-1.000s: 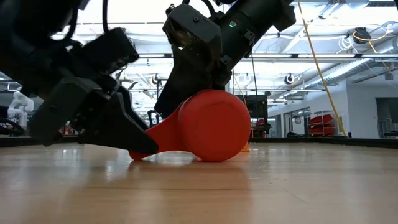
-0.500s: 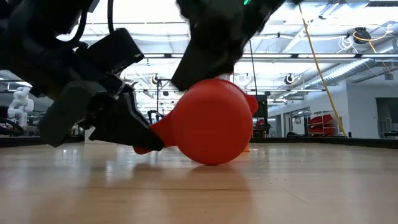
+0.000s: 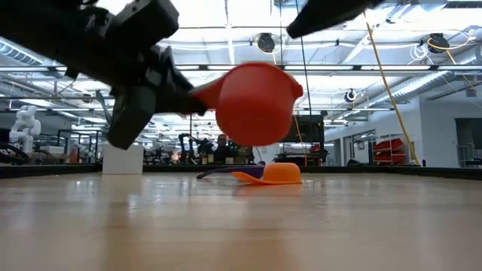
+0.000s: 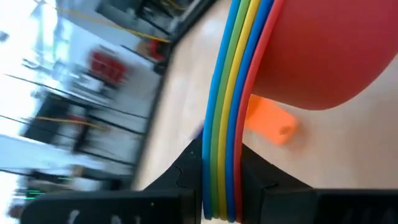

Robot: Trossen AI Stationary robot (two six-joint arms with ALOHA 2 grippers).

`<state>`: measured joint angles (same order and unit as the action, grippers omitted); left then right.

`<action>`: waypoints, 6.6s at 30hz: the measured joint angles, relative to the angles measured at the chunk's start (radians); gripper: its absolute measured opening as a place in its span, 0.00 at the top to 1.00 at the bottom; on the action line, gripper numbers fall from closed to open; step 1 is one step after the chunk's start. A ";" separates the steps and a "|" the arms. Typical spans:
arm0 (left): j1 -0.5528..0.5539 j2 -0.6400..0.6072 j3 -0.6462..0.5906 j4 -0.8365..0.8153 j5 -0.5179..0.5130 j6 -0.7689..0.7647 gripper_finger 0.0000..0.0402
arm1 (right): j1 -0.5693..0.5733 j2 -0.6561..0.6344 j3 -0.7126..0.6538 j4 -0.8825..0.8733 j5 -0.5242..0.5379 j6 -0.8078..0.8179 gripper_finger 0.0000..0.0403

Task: Nest measuring cups in basket
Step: Stack the orange measuring cup on top of the light blue measuring cup

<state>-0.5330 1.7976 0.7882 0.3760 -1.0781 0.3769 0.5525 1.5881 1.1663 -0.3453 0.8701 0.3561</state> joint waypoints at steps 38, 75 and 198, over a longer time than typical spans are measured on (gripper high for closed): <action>-0.031 0.142 0.031 0.016 0.004 0.122 0.45 | 0.017 -0.094 -0.146 0.066 0.042 -0.002 0.66; 0.274 0.042 0.029 -0.032 0.460 -0.361 0.41 | -0.197 -0.093 -0.313 0.511 -0.236 -0.323 0.66; 0.190 0.037 0.335 -0.880 0.494 -0.473 0.76 | -0.093 0.174 -0.313 0.665 -0.783 0.100 0.66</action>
<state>-0.3431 1.8347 1.1233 -0.5038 -0.5838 -0.0957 0.4591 1.7621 0.8536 0.3200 0.0874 0.4558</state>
